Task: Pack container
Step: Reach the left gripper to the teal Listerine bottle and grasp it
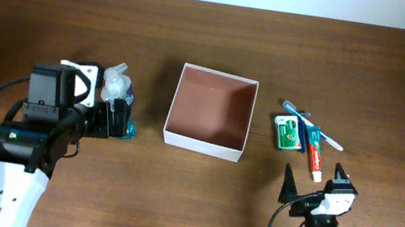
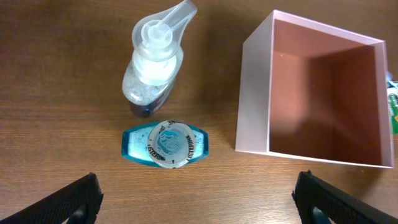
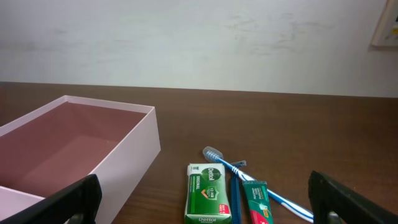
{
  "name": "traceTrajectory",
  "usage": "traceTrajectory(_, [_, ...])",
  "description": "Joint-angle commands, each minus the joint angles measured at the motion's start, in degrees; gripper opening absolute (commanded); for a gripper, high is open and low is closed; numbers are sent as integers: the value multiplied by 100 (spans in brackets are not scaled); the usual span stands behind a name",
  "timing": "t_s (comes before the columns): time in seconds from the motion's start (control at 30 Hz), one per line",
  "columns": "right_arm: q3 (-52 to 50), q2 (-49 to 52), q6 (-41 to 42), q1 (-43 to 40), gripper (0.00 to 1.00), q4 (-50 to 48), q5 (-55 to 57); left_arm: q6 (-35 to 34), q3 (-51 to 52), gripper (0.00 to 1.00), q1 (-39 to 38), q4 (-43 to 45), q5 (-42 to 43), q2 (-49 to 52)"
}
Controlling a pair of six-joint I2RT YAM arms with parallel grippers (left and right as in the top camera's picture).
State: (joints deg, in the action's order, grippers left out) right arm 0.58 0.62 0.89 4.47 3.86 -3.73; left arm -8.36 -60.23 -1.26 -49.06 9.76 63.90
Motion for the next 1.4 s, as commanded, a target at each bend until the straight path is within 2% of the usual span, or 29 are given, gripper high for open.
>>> traceTrajectory(0.0, [-26,-42,-2,-46,99,26,-13,122,-120,98,-17,55,-107,155])
traceTrajectory(0.33, [-26,-42,-2,-46,99,26,-13,120,-120,89,-17,208,-273,544])
traceTrajectory(0.4, [-26,-42,-2,-46,99,26,-13,122,-118,82,-17,249,-275,599])
traceTrajectory(0.67, [-26,-42,-2,-46,99,26,-13,164,-109,77,-24,455,-509,682])
traceTrajectory(1.37, [-26,-42,-2,-46,99,28,-13,162,-74,76,-251,623,-828,1574])
